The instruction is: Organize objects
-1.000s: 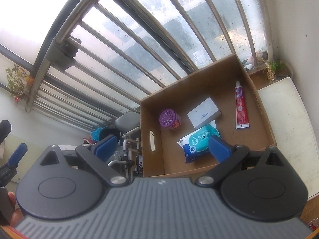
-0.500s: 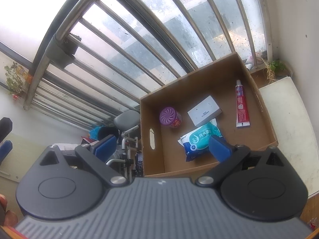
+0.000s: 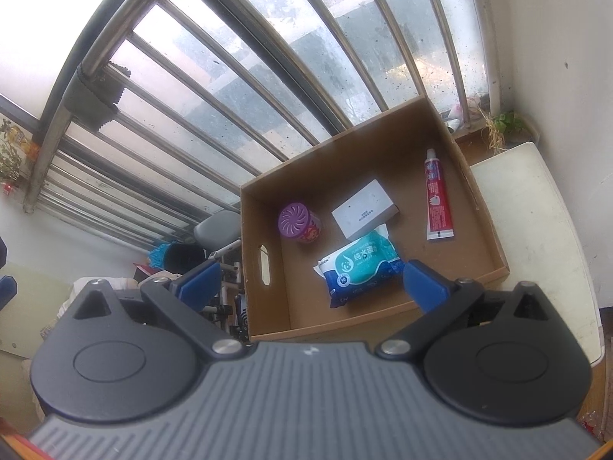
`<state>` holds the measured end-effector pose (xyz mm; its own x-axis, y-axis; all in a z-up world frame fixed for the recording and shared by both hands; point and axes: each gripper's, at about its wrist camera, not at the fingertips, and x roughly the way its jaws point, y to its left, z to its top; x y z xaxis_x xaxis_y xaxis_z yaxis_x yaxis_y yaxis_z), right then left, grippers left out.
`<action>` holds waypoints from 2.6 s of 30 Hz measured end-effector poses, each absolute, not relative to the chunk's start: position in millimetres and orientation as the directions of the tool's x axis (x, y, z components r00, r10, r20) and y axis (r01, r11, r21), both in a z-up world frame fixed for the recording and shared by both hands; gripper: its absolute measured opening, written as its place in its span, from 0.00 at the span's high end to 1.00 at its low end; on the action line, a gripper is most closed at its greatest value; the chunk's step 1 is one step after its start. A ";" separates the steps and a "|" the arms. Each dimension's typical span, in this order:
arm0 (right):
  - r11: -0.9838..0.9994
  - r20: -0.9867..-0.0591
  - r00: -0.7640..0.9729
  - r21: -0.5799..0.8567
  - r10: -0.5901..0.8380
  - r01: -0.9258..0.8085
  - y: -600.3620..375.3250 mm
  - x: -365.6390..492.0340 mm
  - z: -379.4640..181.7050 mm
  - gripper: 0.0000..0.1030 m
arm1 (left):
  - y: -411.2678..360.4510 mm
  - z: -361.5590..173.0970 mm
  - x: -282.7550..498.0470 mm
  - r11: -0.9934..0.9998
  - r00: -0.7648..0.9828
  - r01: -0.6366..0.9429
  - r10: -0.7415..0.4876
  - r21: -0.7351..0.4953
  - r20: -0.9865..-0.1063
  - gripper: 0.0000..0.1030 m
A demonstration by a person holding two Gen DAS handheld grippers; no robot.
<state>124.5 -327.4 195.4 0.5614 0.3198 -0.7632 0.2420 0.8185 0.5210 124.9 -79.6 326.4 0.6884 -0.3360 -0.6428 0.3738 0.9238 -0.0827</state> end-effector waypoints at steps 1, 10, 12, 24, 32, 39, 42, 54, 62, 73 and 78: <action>0.824 -0.767 0.561 0.512 0.311 0.243 -327.4 125.0 195.4 0.01 | -78.7 324.0 127.2 0.924 0.681 0.372 -0.338 -0.090 -0.649 0.00; 0.867 -0.796 0.546 0.441 0.260 0.231 -321.3 131.5 194.2 0.01 | -68.7 294.7 152.7 0.926 0.620 0.355 -0.333 -0.124 -0.710 0.00; 0.877 -0.801 0.545 0.423 0.246 0.227 -319.0 132.9 194.4 0.01 | -63.8 287.9 157.5 0.930 0.609 0.343 -0.329 -0.135 -0.722 0.00; 0.962 -0.808 0.586 0.203 0.059 0.182 -296.4 118.7 200.1 0.01 | -38.2 230.9 161.7 0.945 0.556 0.310 -0.271 -0.107 -0.786 0.00; 0.978 -0.851 0.523 0.152 0.057 0.141 -291.6 94.7 152.5 0.01 | -61.7 158.4 155.3 0.914 0.424 0.397 -0.263 -0.083 -0.867 0.00; 0.981 -0.870 0.483 0.167 0.098 0.103 -289.5 99.0 102.9 0.01 | -92.2 113.0 142.0 0.864 0.377 0.503 -0.215 0.004 -0.901 0.00; 0.982 -0.874 0.476 0.160 0.096 0.096 -291.6 106.0 87.9 0.01 | -97.1 97.9 145.0 0.864 0.347 0.504 -0.192 0.010 -0.918 0.00; 0.979 -0.892 0.430 0.191 0.141 0.075 -289.2 127.8 58.7 0.01 | -101.1 69.7 162.9 0.878 0.300 0.479 -0.145 0.017 -0.943 0.00; 0.978 -0.899 0.411 0.198 0.151 0.073 -286.4 136.9 53.7 0.01 | -103.1 64.4 169.0 0.879 0.290 0.477 -0.129 0.027 -0.948 0.00; 0.978 -0.904 0.400 0.194 0.150 0.072 -289.4 137.8 52.4 0.01 | -105.7 64.6 168.7 0.874 0.291 0.485 -0.121 0.038 -0.949 0.00; 0.977 -0.906 0.394 0.200 0.153 0.079 -292.1 136.8 50.7 0.01 | -109.3 64.0 166.8 0.871 0.292 0.488 -0.115 0.044 -0.950 0.01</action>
<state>136.8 -292.1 50.7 0.3940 0.1534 -0.9062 0.0795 0.9766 0.1999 166.8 -109.3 64.0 0.2917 -0.1155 -0.9495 0.4885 0.8715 0.0441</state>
